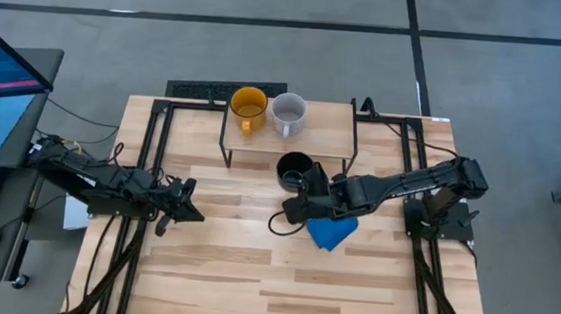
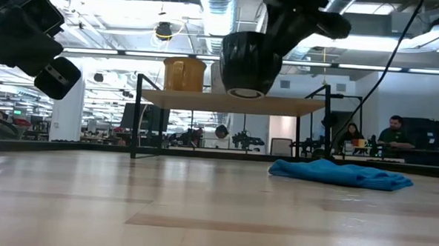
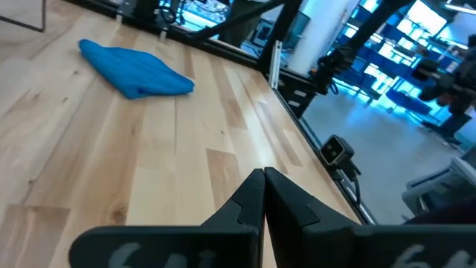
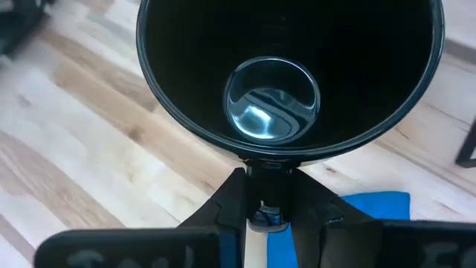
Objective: Stack small to large cups/mugs on shelf
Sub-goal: Put the black mug on the shelf
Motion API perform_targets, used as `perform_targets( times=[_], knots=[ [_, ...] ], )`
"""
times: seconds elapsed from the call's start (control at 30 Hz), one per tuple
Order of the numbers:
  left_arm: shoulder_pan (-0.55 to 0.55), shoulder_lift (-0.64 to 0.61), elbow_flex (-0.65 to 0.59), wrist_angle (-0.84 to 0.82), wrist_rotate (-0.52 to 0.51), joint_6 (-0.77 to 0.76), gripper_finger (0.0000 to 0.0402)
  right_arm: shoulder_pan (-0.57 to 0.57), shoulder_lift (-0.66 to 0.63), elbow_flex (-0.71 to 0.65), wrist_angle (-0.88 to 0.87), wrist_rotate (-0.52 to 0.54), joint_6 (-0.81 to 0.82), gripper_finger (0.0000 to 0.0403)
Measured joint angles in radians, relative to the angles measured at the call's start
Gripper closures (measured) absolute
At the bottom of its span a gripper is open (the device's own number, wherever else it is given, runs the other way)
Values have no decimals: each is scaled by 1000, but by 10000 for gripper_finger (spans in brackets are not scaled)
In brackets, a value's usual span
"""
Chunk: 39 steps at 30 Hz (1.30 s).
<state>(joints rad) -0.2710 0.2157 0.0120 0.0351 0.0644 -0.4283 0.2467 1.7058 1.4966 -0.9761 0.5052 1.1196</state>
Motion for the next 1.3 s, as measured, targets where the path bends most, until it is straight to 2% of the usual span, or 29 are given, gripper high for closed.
perform_targets(
  times=[0.53,1.3],
  knots=[
    [0,0,0,2,35,0,401,-52,0,188,-367,43,87,323],
    [0,0,0,9,90,-24,401,-240,0,218,-441,125,174,323]
  ],
)
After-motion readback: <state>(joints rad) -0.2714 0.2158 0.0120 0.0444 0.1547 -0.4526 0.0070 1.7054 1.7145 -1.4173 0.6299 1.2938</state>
